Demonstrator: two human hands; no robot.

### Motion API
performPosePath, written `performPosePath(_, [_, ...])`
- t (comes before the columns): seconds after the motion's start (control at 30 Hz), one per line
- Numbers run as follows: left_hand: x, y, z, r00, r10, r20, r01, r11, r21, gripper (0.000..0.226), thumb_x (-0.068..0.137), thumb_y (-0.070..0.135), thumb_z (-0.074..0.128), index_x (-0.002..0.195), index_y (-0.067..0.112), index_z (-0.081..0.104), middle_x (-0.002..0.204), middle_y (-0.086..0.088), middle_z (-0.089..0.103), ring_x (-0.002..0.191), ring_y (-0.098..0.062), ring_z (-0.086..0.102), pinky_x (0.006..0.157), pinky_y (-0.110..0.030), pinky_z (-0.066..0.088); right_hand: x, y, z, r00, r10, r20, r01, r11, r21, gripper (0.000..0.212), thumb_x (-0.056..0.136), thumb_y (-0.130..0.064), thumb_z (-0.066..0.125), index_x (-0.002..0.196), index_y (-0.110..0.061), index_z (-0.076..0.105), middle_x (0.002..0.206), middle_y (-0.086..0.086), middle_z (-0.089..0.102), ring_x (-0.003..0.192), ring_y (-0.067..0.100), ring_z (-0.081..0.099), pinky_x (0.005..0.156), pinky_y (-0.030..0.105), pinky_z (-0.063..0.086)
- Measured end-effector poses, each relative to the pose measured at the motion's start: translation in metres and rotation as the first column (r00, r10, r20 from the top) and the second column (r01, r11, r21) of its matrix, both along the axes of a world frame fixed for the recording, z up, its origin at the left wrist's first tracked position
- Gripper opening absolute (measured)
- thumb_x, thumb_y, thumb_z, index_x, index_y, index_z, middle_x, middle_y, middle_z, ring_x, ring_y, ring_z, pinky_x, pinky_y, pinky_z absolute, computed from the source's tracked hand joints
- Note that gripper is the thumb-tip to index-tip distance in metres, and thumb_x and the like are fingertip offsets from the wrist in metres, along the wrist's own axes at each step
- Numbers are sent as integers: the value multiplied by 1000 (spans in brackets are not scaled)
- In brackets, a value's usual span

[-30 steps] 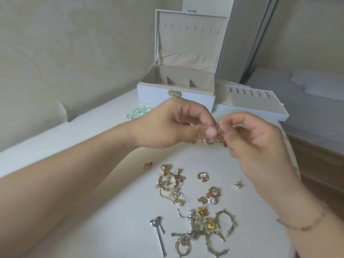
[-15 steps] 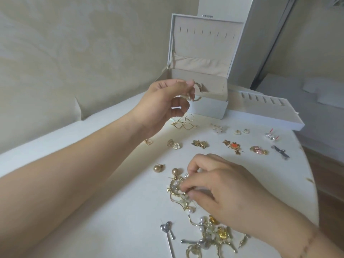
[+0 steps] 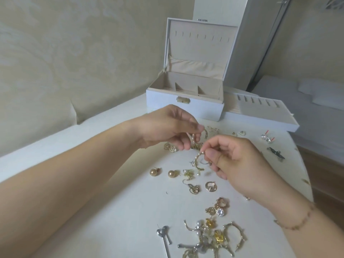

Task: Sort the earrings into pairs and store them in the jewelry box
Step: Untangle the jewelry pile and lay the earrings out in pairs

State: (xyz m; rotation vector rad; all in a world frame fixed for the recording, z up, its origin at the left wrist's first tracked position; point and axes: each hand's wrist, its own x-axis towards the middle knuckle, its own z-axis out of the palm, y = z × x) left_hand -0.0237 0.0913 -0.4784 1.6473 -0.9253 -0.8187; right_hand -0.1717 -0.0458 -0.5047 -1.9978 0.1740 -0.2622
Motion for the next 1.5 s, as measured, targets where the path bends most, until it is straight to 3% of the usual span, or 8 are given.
performPosePath(0.13, [-3, 3, 1, 996, -82, 19, 79, 991, 106, 15, 88, 16, 67, 89, 1, 69, 78, -7, 69, 56, -14, 62, 55, -21, 52, 0, -1, -5, 996, -55, 74, 45, 991, 125, 25, 92, 1, 58, 79, -17, 68, 63, -3, 61, 45, 8, 46, 43, 18, 37])
performPosePath(0.33, [-4, 0, -5, 993, -114, -34, 116, 989, 91, 7, 85, 15, 69, 86, 8, 73, 106, -44, 57, 61, -16, 64, 60, -21, 54, 2, -4, -9, 950, -170, 261, 149, 984, 100, 19, 91, 1, 59, 82, -15, 63, 58, 5, 60, 42, 18, 50, 44, 25, 45])
performPosePath(0.53, [0, 1, -4, 979, -151, -137, 161, 985, 66, 5, 85, 8, 67, 82, 8, 71, 80, -9, 69, 58, -13, 62, 60, -21, 54, 4, -5, -15, 937, -144, 320, 99, 984, 151, 14, 92, -1, 59, 87, -13, 65, 66, 12, 62, 49, 22, 58, 48, 29, 51])
performPosePath(0.77, [3, 4, -5, 926, -188, -327, 188, 982, -32, 14, 87, 12, 57, 79, 8, 69, 82, -7, 66, 59, -11, 59, 58, -19, 52, -2, -9, -24, 923, -143, 358, 159, 987, -16, 24, 95, -39, 49, 89, -25, 68, 81, -15, 68, 74, 1, 59, 71, 15, 45])
performPosePath(0.93, [13, 13, 3, 970, -165, -181, 171, 985, 22, 13, 86, 15, 59, 77, 10, 68, 82, -4, 63, 62, -11, 53, 59, -18, 47, 2, -17, -31, 937, -100, 334, 256, 847, -466, 27, 88, -6, 54, 95, -27, 69, 92, -23, 64, 92, -5, 53, 76, 3, 35])
performPosePath(1.03, [19, 20, 6, 971, -182, -152, 187, 982, 21, 14, 86, 14, 61, 75, 13, 70, 83, -4, 62, 66, -12, 52, 61, -19, 47, 3, -20, -34, 961, -63, 270, 193, 851, -489, 44, 82, 10, 51, 100, -25, 70, 99, -28, 58, 92, -13, 48, 77, 0, 32])
performPosePath(1.33, [19, 22, 21, 945, -315, 86, 283, 922, 264, 12, 89, 18, 59, 81, 20, 68, 111, -12, 70, 87, -20, 68, 70, -24, 49, 5, -15, -35, 989, 35, 140, 40, 866, -498, 46, 83, 5, 46, 107, -27, 68, 106, -25, 56, 110, -4, 44, 90, 3, 31])
performPosePath(1.5, [15, 40, 35, 857, -375, 353, 208, 879, 429, 27, 83, 41, 59, 94, 17, 68, 93, 0, 71, 84, -13, 64, 80, -32, 52, 3, -15, -30, 994, 97, 43, -67, 889, -454, 54, 84, 2, 46, 123, -33, 59, 116, -27, 49, 118, -15, 32, 94, -2, 23])
